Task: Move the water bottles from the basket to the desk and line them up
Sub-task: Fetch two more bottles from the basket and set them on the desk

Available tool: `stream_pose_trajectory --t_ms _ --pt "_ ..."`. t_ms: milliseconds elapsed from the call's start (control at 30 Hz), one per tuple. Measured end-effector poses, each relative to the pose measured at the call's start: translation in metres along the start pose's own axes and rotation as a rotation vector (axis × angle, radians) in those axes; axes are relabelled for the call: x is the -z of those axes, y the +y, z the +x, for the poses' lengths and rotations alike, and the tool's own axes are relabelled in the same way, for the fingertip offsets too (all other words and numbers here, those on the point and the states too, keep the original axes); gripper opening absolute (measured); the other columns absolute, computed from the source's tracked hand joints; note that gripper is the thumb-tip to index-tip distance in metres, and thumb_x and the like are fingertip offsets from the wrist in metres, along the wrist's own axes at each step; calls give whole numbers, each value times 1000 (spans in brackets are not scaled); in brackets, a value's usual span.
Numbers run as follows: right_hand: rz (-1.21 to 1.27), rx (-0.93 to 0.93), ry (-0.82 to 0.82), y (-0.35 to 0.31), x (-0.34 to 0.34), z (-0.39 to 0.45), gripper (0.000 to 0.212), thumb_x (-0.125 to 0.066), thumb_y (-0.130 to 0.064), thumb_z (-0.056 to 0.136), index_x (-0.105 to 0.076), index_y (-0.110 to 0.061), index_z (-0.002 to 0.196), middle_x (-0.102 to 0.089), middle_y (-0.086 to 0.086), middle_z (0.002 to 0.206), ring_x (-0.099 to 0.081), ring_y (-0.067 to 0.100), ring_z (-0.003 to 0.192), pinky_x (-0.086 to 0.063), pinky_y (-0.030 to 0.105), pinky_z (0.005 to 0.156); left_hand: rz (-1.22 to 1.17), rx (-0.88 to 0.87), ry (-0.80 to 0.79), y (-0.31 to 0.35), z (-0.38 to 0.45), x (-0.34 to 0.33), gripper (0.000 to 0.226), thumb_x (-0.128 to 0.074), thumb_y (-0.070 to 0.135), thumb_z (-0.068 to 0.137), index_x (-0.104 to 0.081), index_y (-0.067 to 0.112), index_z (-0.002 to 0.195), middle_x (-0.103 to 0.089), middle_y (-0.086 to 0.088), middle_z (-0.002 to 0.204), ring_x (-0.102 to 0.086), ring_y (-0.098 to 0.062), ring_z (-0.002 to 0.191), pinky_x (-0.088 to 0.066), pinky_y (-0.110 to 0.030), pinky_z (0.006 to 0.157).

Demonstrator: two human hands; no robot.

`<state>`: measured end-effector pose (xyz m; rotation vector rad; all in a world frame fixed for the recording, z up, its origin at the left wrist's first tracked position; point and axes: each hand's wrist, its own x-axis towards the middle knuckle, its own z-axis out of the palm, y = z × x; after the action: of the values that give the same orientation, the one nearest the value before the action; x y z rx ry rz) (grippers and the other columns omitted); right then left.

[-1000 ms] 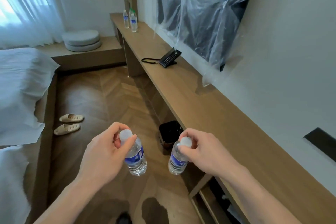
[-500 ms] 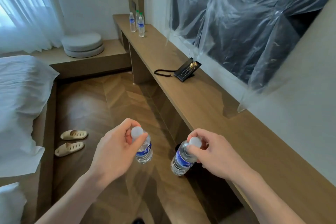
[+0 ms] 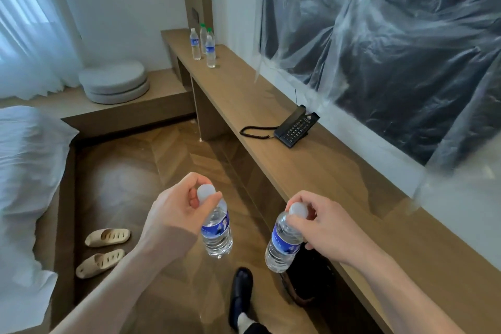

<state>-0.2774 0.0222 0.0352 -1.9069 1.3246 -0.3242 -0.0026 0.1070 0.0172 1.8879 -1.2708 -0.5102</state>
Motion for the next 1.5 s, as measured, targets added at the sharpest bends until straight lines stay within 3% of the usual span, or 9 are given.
stream_pose_trajectory --t_ms 200,333,500,667,833,1067,1200,1367,1500 --pt "1 14 -46 -21 -8 135 17 -73 -42 81 -67 -38 96 -71 -13 92 -71 17 89 -66 43 68 92 67 26 -28 114 14 14 -72 48 92 -61 41 97 -67 14 77 -66 -16 68 -60 -45 62" --pt "24 56 -120 -45 -1 217 16 -77 -41 86 -68 -40 99 -70 -15 98 -70 13 96 -67 34 72 158 78 56 -37 185 31 19 -71 50 92 -61 39 103 -68 10 76 -65 -16 69 -57 -43 63" --pt "-52 140 -117 -81 9 306 15 -75 -40 87 -68 -41 100 -71 -16 99 -69 11 97 -65 36 80 181 65 148 -48 260 48 16 -74 43 92 -61 36 99 -62 4 73 -61 -19 70 -54 -45 65" --pt "-79 161 -106 -118 11 381 13 -74 -44 91 -66 -41 101 -69 -17 99 -68 6 97 -65 28 77 113 68 187 -69 335 70 18 -72 45 93 -62 35 104 -65 4 77 -63 -18 69 -52 -34 59" --pt "-57 135 -114 -150 -5 450 15 -73 -45 95 -64 -41 106 -68 -16 102 -68 10 99 -65 24 73 67 40 161 -97 416 87 17 -71 50 92 -62 39 101 -70 10 83 -68 -14 75 -60 -36 60" --pt "-46 67 -39 -202 -36 543 15 -75 -42 95 -64 -41 105 -68 -17 102 -69 10 96 -61 16 66 -28 -4 62 -139 538 121 15 -75 44 92 -64 35 98 -62 13 74 -60 -11 66 -52 -25 52" --pt "-4 42 44 -233 -53 591 9 -73 -39 96 -67 -39 102 -70 -14 99 -68 6 92 -55 14 60 -6 -42 24 -162 602 150 16 -75 44 92 -64 34 97 -59 18 72 -57 -4 69 -42 -15 56" --pt "93 3 67 -261 -78 640 14 -76 -38 94 -68 -40 106 -70 -13 102 -69 11 98 -66 29 73 36 -63 7 -190 669 173 17 -74 47 91 -62 37 97 -64 20 78 -61 -7 73 -48 -24 59" --pt "108 -22 54 -278 -82 686 12 -76 -38 95 -69 -42 104 -70 -13 102 -70 12 93 -62 21 64 35 -51 -9 -206 716 182 17 -74 49 91 -61 39 98 -66 17 79 -63 -8 76 -52 -26 59"
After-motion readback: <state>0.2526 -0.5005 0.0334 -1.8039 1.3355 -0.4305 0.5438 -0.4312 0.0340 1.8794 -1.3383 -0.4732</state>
